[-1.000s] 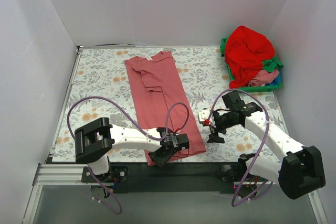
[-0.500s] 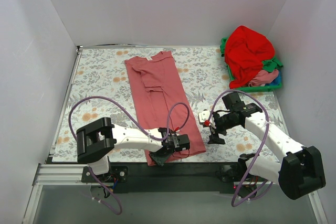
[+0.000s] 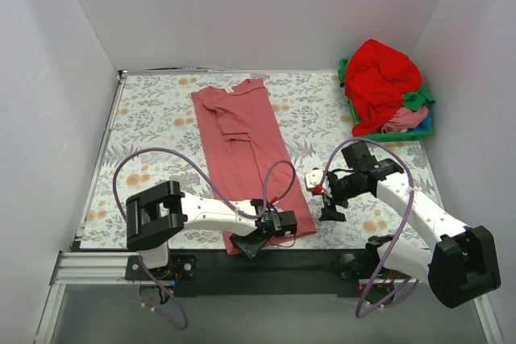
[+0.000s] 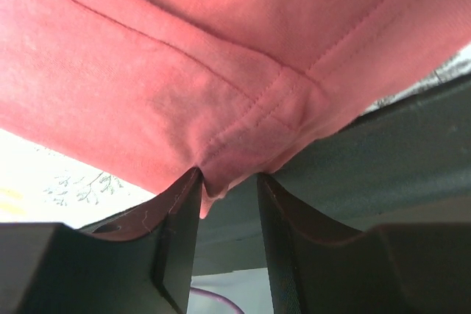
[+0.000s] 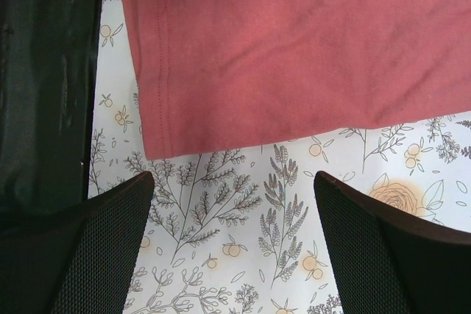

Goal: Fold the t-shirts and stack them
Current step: Fold the tshirt

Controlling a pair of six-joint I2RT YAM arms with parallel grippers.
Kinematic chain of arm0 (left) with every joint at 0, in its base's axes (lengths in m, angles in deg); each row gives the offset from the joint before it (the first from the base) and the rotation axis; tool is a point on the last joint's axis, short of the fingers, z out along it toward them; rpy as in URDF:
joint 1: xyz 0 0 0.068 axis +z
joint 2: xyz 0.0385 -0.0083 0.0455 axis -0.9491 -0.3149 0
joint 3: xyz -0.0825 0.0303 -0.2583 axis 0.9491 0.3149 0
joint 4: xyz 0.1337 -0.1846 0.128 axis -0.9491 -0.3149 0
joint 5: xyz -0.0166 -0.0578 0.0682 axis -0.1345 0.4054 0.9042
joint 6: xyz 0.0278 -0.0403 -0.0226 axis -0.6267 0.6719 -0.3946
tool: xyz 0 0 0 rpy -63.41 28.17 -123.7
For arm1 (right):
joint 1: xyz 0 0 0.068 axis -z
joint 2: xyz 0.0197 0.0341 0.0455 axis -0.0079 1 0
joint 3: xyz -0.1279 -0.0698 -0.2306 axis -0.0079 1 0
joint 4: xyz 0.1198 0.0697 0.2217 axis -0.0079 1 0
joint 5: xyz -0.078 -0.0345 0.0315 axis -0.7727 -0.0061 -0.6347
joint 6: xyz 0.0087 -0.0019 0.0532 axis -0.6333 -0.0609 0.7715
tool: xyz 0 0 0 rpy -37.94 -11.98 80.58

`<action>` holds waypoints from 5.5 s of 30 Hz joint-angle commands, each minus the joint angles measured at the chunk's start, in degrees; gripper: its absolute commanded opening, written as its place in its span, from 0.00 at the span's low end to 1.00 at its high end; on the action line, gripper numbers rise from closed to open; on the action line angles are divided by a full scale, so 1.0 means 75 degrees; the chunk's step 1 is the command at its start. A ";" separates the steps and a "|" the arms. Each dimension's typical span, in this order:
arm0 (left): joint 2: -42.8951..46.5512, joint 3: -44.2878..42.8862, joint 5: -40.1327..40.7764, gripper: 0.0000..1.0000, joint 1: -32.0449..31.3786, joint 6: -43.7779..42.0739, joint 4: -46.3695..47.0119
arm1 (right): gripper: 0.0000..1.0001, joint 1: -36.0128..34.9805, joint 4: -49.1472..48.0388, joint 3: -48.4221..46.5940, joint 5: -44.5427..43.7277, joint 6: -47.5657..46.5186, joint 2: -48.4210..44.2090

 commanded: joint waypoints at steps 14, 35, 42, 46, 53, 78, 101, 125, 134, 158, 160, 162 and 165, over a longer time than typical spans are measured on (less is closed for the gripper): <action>-0.0859 0.0168 0.0937 0.15 -0.0344 0.1077 0.0437 | 0.95 -0.0041 0.0115 0.0114 0.0139 0.0008 -0.0288; 0.0488 0.0168 0.0398 0.00 -0.0309 0.0620 0.0847 | 0.94 -0.0978 0.0174 0.0419 -0.0013 -0.0132 0.0040; 0.0781 0.0285 0.0280 0.00 -0.0215 0.0480 0.0906 | 0.93 -0.1306 0.0162 0.0559 0.0080 -0.0097 0.0087; 0.0922 0.0390 0.0152 0.00 -0.0168 0.0433 0.0987 | 0.91 -0.1762 -0.0036 0.0665 -0.0036 0.0008 0.0169; 0.1063 0.0637 -0.0118 0.00 -0.0156 0.0480 0.1269 | 0.84 -0.2360 -0.0985 0.0969 -0.0739 0.0640 0.0415; 0.1812 0.1669 -0.0377 0.00 -0.0086 0.0597 0.2242 | 0.05 -0.2795 -0.2089 0.1335 -0.1995 0.1027 0.0709; 0.1966 -0.0007 -0.0211 0.00 0.5911 -0.1676 0.3588 | 0.01 -0.1119 -0.0916 -0.6363 -0.2545 0.2093 0.5765; -0.0156 -0.1836 -0.0774 0.00 0.7742 -0.2497 0.4257 | 0.01 -0.1025 -0.1537 -0.9999 -0.2767 0.3500 0.8782; -0.0250 -0.1941 -0.0693 0.00 0.7777 -0.2532 0.4164 | 0.01 -0.1072 -0.1630 -1.0104 -0.2814 0.3629 0.8935; -0.0988 -0.2491 -0.0856 0.00 0.8175 -0.2802 0.3988 | 0.08 -0.1283 -0.2052 -1.0714 -0.3797 0.4109 0.9556; -0.1152 -0.2608 -0.0997 0.18 0.8281 -0.2755 0.3930 | 0.30 -0.1295 -0.2286 -1.0737 -0.4125 0.4320 0.9638; -0.1304 -0.2819 -0.0939 0.33 0.8398 -0.2685 0.3894 | 0.46 -0.1307 -0.2590 -1.0807 -0.4617 0.4694 0.9650; -0.1305 -0.3311 -0.0682 0.62 0.8585 -0.2556 0.3894 | 0.66 -0.1283 -0.2990 -1.0819 -0.5706 0.5502 0.9556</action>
